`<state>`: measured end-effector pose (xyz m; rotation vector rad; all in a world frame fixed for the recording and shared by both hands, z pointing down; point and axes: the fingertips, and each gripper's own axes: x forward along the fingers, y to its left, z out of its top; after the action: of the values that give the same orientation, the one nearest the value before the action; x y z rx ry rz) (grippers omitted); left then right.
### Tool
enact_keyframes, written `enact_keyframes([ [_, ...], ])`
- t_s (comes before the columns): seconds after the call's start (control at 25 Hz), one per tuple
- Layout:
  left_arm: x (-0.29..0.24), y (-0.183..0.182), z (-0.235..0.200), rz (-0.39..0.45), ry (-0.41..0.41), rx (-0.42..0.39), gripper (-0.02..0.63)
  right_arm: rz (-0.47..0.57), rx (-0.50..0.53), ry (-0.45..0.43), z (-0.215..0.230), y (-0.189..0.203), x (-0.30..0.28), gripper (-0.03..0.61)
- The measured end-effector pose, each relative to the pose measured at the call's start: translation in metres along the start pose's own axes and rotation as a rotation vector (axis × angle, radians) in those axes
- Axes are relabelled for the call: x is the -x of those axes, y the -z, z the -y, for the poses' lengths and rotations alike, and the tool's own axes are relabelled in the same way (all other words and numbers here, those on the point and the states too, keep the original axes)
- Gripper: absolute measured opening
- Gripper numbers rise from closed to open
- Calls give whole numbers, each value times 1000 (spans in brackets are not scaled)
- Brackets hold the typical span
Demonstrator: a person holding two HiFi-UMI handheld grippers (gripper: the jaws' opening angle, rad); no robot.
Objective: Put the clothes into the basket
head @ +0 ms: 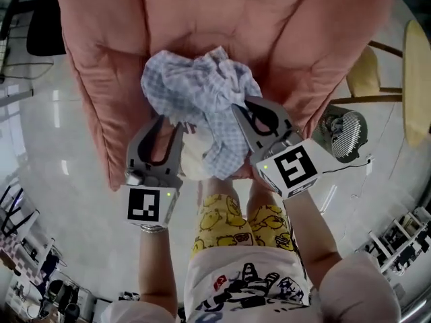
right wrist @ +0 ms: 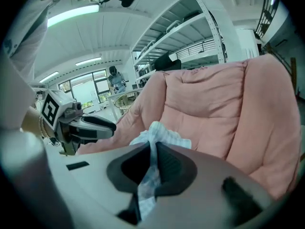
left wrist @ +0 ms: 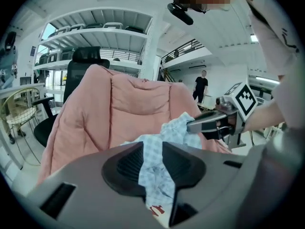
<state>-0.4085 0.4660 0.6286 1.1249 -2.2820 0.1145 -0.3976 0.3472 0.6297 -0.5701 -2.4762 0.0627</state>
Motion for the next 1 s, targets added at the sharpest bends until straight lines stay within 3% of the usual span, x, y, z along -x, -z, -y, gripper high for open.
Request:
enact_keyframes([
  [0.08, 9, -18, 5, 39, -3, -21, 89, 35, 3, 6, -6, -17, 18, 40],
  [0.24, 22, -51, 18, 69, -4, -56, 59, 23, 8, 17, -12, -25, 53, 40],
  [0.4, 39, -87, 22, 92, 1, -93, 25, 68, -7, 31, -19, -59, 76, 40],
  [0.68, 65, -132, 51, 134, 38, -160, 15, 186, 12, 66, -21, -110, 128, 40],
  [1.0, 87, -174, 128, 177, 93, -190, 15, 321, 6, 154, 0, -159, 226, 40],
])
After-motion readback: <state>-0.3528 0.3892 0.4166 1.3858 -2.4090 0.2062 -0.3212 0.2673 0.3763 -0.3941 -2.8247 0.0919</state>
